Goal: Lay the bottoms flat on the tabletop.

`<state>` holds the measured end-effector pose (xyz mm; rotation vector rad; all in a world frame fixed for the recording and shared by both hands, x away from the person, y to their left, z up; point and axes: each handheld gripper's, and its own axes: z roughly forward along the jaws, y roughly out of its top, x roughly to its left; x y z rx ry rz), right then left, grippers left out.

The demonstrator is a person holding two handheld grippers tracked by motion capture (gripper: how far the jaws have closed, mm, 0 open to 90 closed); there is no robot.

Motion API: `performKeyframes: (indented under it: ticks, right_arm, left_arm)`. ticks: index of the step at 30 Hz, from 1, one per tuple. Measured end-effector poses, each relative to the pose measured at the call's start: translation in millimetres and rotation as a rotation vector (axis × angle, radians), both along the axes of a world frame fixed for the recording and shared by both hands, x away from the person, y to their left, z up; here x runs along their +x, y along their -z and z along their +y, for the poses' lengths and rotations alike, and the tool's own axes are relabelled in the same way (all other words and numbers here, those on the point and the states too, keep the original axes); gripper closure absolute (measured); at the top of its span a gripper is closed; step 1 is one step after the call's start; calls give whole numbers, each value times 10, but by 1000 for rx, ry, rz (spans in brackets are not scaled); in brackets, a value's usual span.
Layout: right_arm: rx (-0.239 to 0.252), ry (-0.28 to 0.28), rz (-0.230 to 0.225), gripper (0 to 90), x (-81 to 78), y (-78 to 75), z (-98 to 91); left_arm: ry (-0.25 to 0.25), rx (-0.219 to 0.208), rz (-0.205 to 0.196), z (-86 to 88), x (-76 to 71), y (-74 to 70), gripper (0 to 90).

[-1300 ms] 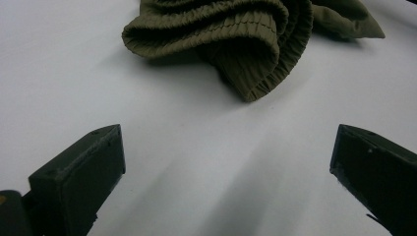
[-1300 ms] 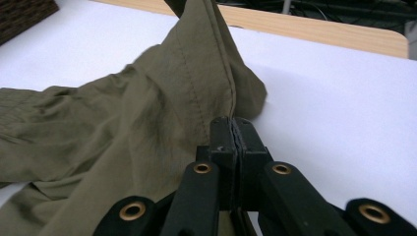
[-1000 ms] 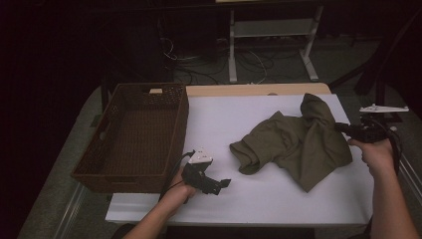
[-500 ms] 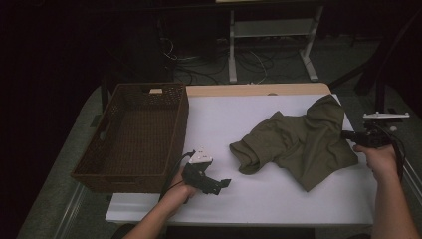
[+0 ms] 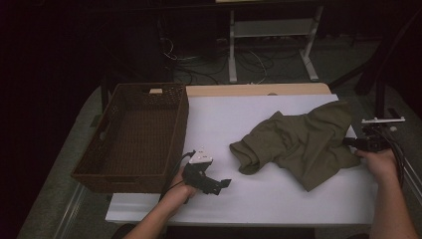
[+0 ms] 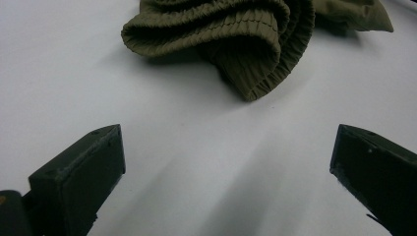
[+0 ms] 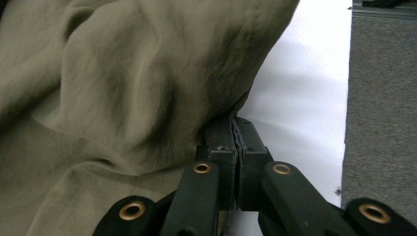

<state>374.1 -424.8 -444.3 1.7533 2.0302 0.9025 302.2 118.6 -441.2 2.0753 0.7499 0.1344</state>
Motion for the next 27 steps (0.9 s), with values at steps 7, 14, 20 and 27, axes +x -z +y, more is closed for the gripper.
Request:
performKeyframes:
  ticks: [7,14,20,27]
  right_arm:
    - [-21,6,-86,759,-91,-237,-15]
    - [27,-48,-223,826,-189,-614,94]
    - [1,-114,-153,852,-18,-434,291]
    - [-83,-111,-25,855,108,-130,310]
  left_arm:
    - [2,0,-1,3,1,-4,0]
    - [5,0,-1,-3,4,-1,0]
    - [5,1,0,-1,-1,-2,0]
    - [2,1,4,-4,8,6,0]
